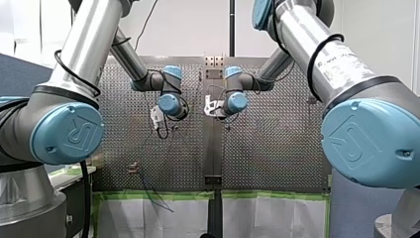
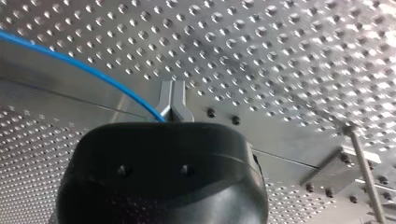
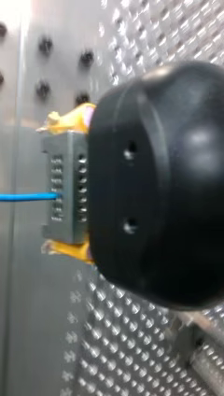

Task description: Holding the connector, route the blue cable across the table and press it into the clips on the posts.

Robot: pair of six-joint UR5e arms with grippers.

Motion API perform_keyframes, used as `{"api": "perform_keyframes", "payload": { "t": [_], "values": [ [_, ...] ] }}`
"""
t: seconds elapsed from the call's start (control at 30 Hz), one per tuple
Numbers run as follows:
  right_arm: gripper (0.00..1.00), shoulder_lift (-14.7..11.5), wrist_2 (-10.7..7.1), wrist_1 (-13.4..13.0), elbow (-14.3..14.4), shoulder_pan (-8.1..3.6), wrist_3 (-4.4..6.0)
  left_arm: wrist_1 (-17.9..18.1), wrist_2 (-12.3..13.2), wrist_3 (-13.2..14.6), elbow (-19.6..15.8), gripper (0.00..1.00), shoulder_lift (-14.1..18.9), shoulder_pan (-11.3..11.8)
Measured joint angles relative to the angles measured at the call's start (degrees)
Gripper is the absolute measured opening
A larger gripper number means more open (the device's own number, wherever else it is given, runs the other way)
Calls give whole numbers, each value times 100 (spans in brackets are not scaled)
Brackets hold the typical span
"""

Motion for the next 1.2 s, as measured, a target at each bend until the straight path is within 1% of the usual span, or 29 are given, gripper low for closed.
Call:
{"api": "perform_keyframes", "payload": {
  "t": [0.07, 0.17, 0.33, 0.47, 0.53, 0.67, 0.77, 0.9, 1.1, 1.2],
  "values": [
    [0, -96, -5, 27, 0, 0, 60, -48, -5, -9, -8, 0, 82, -12],
    [0, -233, -11, 75, -1, 10, 89, -108, -4, -23, -10, 0, 221, -24],
    [0, -474, -14, 269, 16, 43, 69, -284, 7, 8, -12, 0, 464, -39],
    [0, -668, -15, 453, 65, 51, 18, -353, 22, 30, -12, 0, 643, -47],
    [0, -767, -10, 510, 126, 36, 27, -364, 46, 34, -11, 0, 741, -48],
    [0, -948, -14, 553, 287, 4, 131, -373, 156, 63, -9, 0, 909, -49],
    [0, -1092, -20, 560, 381, -29, 182, -393, 252, 93, -7, 0, 1044, -50],
    [0, -1286, -23, 573, 420, -66, 224, -509, 260, 211, -5, 0, 1231, -69],
    [0, -1565, -31, 646, 426, -145, 382, -694, 237, 456, -3, 0, 1528, -125],
    [0, -1701, -52, 693, 428, -191, 421, -659, 285, 478, -3, 0, 1659, -130]
  ]
}}
